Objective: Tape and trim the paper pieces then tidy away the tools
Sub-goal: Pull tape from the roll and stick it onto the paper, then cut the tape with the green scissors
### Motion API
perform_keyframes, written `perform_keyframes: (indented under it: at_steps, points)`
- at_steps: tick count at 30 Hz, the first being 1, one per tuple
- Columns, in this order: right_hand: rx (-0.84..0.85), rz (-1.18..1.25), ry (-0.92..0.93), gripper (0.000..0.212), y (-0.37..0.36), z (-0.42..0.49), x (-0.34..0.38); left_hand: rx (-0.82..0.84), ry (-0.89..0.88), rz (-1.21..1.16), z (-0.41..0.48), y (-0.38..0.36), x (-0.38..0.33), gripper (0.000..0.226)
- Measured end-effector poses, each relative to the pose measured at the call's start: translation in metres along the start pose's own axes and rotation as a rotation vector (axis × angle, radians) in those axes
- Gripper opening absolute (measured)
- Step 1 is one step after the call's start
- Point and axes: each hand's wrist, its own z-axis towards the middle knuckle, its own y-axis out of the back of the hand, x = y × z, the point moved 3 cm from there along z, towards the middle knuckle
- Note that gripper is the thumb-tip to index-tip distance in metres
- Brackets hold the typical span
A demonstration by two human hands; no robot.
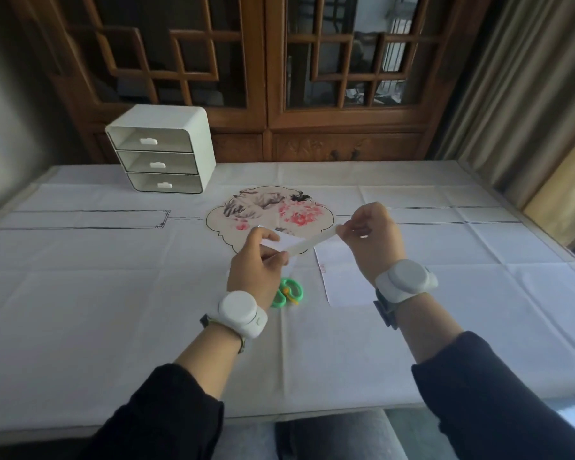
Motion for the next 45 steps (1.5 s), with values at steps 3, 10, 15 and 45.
perform_keyframes:
  at_steps: [3, 10, 15, 45]
  points:
    - [0.014, 0.032, 0.009, 0.021, -0.009, -0.001, 0.005, 0.04, -0.075, 0.038, 0.004, 0.005, 0.001, 0.037]
    - [0.05, 0.037, 0.056, 0.016, -0.023, 0.006, 0.019, 0.007, -0.094, 0.024, 0.011, 0.017, 0.005, 0.034]
    - [0.202, -0.066, -0.046, 0.009, -0.038, 0.008, 0.009, -0.017, -0.054, 0.011, 0.02, 0.031, 0.017, 0.035]
    - [0.613, -0.995, -0.02, 0.031, -0.09, -0.028, 0.027, -0.085, 0.067, -0.207, 0.019, 0.058, 0.013, 0.031]
